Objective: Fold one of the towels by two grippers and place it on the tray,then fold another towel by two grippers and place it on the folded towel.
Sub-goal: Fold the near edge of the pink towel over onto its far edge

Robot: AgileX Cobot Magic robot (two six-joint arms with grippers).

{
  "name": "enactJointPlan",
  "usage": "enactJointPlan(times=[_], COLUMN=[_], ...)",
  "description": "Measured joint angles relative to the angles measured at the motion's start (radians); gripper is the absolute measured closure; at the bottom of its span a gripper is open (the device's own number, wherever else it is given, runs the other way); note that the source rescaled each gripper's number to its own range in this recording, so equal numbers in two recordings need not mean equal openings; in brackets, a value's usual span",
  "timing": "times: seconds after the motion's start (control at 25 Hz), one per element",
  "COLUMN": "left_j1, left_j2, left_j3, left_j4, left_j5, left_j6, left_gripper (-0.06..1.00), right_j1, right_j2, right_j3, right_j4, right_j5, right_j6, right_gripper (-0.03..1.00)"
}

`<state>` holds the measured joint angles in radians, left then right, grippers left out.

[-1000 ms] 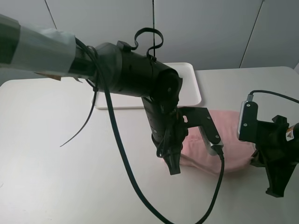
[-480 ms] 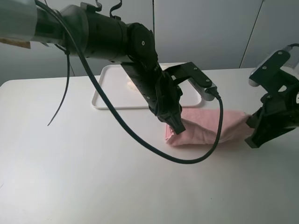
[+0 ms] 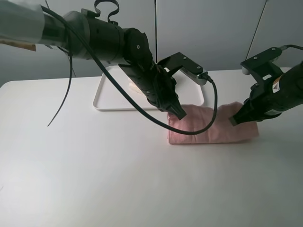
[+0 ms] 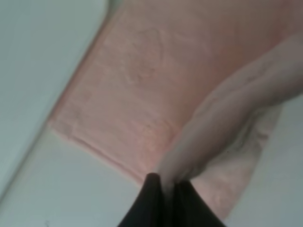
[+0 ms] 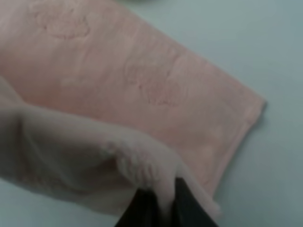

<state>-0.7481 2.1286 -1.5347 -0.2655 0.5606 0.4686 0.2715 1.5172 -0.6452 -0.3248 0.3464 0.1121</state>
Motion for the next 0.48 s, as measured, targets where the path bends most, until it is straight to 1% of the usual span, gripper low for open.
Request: enactJointPlan(times=[0.12,0.28,0.32,0.36,0.4,0.48], left_j1=[0.0,0.0,0.0,0.002,0.002,0.008], left_j2=[0.004,0.006,0.008,0.01,0.014,0.019], left_j3=[0.0,0.0,0.0,0.0,0.0,-0.001], left_j4=[0.005,0.019,0.021,0.024,0.026,0.03], left_j5=[-0.026,-0.047,-0.051,-0.055,-0.055,-0.057], left_j6=[-0.006,-0.016,-0.021,-0.03,-0.037,-0.044], left_gripper=[0.94,0.94,0.93,0.91,0.87,0.71], right_j1=[0.0,0.0,0.0,0.0,0.0,0.0], right_j2=[0.051,0.083,0.086,0.088,0.088,0.088], right_j3=[-0.002,-0.002,-0.002,-0.002,-0.002,-0.002], right_j4=[-0.129,-0.36,-0.426,-0.475,-0.525,-0.591], right_j5=[0.0,-0.006,-0.01,-0.021,-0.032,-0.064], right_j6=[0.131,0.377,0.441,0.499,0.53,0.601], right_gripper=[0.96,0.96,0.94,0.89,0.82,0.51])
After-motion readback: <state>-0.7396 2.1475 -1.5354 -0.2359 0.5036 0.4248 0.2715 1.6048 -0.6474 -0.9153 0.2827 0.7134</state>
